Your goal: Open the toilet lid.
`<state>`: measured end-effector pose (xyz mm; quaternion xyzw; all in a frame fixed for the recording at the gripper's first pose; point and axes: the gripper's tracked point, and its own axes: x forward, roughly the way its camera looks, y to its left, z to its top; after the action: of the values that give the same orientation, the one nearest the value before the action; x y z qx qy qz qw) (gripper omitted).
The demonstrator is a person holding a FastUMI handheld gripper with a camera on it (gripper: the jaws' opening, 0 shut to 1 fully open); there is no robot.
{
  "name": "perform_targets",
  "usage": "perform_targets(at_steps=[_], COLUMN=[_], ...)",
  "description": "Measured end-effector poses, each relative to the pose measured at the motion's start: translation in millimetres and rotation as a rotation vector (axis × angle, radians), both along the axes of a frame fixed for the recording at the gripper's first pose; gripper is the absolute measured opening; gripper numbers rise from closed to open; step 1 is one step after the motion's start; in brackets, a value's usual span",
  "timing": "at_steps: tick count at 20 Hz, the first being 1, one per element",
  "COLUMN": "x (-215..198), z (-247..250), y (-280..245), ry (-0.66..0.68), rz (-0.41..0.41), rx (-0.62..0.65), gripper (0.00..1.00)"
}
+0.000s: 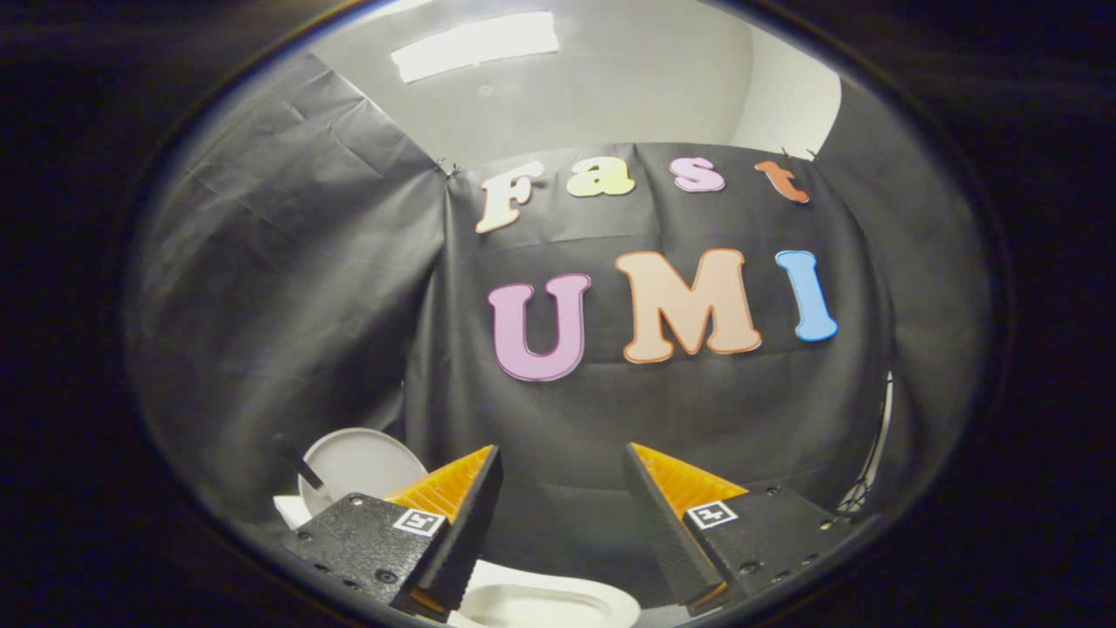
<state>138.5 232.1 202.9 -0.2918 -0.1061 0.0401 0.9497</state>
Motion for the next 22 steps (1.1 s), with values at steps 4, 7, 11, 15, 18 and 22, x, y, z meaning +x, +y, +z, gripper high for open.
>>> perform_targets(at_steps=[4, 7, 11, 15, 18, 22], x=[-20.8, -39.9, -59.2, -72.8, -81.7, -80.9], z=[-2.1, -3.0, 2.2, -3.3, -10.3, -16.7], y=[-39.8, -68.9, -104.9, -126.4, -145.4, -168.3], ry=[0.072, 0.099, 0.097, 0.132, 0.18, 0.217], rz=[-0.049, -0.076, -0.106, -0.071, -0.018, 0.07], rx=[-0.024, -0.039, -0.022, -0.046, -0.053, -0.046], gripper=[0.85, 0.85, 0.8, 0.8, 0.8, 0.8])
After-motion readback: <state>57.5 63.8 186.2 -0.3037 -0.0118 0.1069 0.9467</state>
